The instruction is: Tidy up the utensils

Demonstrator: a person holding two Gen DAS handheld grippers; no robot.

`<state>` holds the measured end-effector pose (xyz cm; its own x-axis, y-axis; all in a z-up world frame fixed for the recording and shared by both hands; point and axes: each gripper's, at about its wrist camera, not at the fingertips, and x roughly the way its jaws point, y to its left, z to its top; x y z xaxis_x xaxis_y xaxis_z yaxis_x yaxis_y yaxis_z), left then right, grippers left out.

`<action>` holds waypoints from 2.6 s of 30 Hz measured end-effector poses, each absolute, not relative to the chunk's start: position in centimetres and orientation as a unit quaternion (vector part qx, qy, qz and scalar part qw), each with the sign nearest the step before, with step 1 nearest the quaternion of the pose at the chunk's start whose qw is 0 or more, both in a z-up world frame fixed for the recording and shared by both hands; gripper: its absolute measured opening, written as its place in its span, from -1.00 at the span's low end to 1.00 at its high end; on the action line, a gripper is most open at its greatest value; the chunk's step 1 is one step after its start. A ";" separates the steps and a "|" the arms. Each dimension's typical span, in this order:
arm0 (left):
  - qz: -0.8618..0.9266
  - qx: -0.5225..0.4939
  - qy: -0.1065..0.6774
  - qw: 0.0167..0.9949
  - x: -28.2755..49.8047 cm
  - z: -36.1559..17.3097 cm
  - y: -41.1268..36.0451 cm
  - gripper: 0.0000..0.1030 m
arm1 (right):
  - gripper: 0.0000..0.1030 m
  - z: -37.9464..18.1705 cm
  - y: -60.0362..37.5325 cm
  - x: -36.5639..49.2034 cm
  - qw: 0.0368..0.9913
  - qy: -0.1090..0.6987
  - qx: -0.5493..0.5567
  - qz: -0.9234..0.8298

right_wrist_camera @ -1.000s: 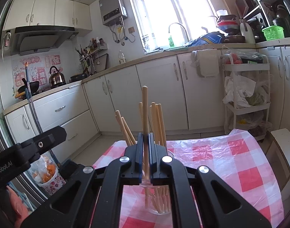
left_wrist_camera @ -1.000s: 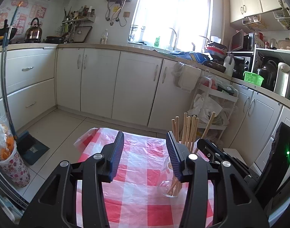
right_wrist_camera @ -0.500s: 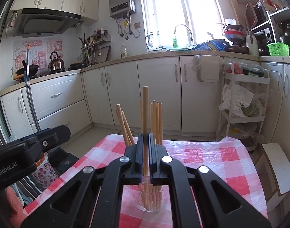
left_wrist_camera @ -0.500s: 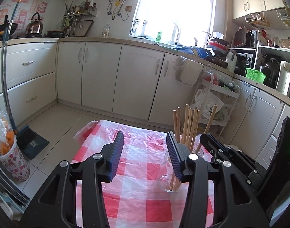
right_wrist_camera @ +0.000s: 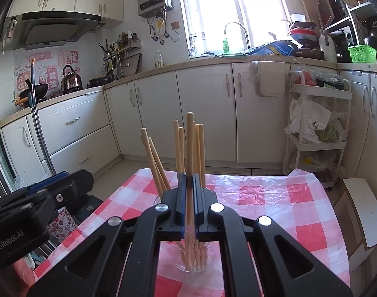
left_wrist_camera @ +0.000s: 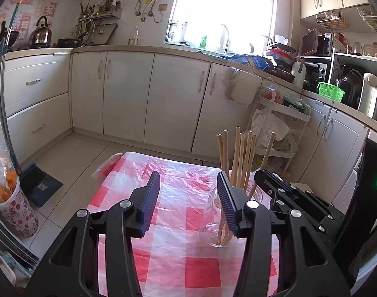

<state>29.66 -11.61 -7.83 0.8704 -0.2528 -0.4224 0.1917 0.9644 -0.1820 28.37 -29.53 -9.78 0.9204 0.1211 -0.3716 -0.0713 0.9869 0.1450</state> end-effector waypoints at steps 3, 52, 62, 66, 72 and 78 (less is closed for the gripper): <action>-0.115 -0.063 0.230 0.964 29.6 -7.9 -11.9 -0.09 | -0.88 -9.9 -29.6 28.7 0.976 0.201 0.067 0.049; -0.078 -0.027 0.272 0.959 29.0 -7.6 -11.2 0.67 | -0.57 -10.2 -30.9 29.2 0.961 0.244 0.120 0.052; -0.086 0.005 0.301 0.950 23.6 -5.2 -10.3 0.86 | 0.05 -6.0 -30.7 20.2 0.959 0.236 0.154 0.018; -0.093 0.022 0.311 0.946 19.2 -3.5 -9.6 0.86 | 0.38 -3.3 -29.6 13.9 0.963 0.232 0.135 0.012; -0.091 0.024 0.321 0.943 12.2 -0.9 -7.5 0.86 | 0.72 0.4 -27.5 4.3 0.968 0.225 0.114 0.002; -0.080 0.011 0.324 0.943 5.7 1.4 -4.3 0.86 | 0.86 3.1 -24.7 -3.6 0.966 0.230 0.116 0.000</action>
